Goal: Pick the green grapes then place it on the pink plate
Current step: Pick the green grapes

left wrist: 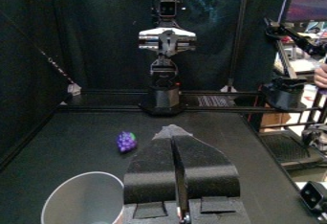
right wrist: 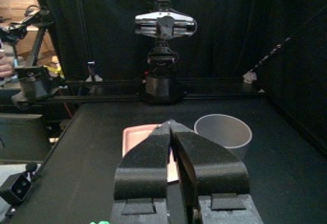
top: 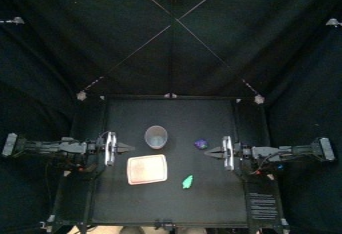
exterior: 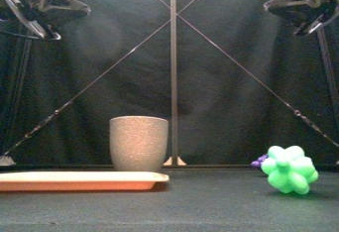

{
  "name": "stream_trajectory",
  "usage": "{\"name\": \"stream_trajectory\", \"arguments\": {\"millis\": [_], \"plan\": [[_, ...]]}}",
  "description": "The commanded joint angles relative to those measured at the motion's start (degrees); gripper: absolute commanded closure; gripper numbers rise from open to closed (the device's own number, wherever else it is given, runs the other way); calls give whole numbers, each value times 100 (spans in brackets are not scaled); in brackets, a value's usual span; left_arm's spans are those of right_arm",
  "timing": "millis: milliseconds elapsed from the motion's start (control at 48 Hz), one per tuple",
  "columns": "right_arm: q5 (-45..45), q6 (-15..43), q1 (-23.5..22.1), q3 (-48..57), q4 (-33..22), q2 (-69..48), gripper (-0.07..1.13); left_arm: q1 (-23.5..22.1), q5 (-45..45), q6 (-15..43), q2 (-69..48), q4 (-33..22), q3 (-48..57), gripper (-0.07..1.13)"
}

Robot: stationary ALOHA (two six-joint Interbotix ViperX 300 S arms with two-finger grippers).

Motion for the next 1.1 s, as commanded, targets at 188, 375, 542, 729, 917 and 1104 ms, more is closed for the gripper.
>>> {"name": "stream_trajectory", "arguments": {"millis": [188, 375, 542, 729, 917, 1104], "plan": [[633, 18, 396, -299, -53, 729, 102, 0, 729, 0, 79, -79, -360, 97], [1740, 26, 747, -1011, -308, 1890, 100, 9, 1063, 9, 79, -62, -501, 97], [2259, 44, 1257, -1670, -290, 2725, 97, 44, 1063, 9, 79, -79, -466, 97], [2610, 290, 1397, -2039, 281, 3261, 64, 88, 1063, 9, 79, -79, -483, 97], [3006, 299, 1389, -2180, 624, 3560, 13, 97, 1063, 9, 79, -79, -483, 97], [3691, 211, 1415, -2355, 378, 3920, 9, 114, 1063, -9, 79, -105, -475, 97]]}}
